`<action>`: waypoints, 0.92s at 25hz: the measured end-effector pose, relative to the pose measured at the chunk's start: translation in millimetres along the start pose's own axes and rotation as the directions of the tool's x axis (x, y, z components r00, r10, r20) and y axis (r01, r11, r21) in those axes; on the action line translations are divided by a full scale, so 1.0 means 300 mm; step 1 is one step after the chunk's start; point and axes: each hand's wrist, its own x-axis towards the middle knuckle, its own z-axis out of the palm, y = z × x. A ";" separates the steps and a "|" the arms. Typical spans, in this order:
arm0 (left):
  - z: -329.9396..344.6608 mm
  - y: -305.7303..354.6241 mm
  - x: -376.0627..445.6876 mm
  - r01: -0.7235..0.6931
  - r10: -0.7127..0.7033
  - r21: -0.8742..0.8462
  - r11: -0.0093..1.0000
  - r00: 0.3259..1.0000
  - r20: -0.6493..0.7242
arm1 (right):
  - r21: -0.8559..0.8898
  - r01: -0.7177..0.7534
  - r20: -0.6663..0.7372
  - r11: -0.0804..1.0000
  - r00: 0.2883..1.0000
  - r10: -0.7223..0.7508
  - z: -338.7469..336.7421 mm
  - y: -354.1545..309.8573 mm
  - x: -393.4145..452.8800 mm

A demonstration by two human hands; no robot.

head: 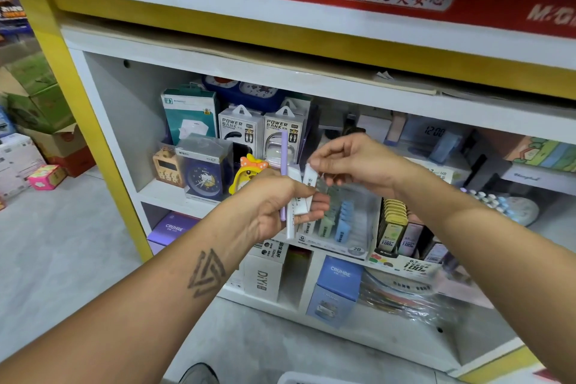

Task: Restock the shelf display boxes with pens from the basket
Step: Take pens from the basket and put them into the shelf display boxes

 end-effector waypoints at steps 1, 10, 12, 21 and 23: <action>0.011 -0.001 -0.005 0.015 -0.014 -0.013 1.000 1.000 0.019 | 0.001 0.010 -0.012 1.000 1.000 -0.010 -0.003 -0.003 -0.033; 0.058 -0.011 -0.033 0.071 -0.068 -0.048 0.996 0.996 0.058 | 0.096 0.018 -0.166 0.995 0.986 -0.002 -0.084 0.003 -0.200; 0.067 -0.017 -0.027 0.057 -0.055 -0.034 0.998 0.997 0.046 | 0.046 0.030 -0.167 0.998 0.986 -0.022 -0.086 0.003 -0.216; 0.028 -0.016 0.001 0.031 -0.029 0.031 0.999 0.996 -0.079 | -0.680 -0.075 -0.362 0.729 0.899 -0.245 -0.141 0.013 -0.222; 0.025 -0.014 -0.006 0.039 -0.038 0.018 0.999 0.997 -0.061 | -0.752 -0.089 -0.320 0.653 0.916 -0.244 -0.133 0.034 -0.219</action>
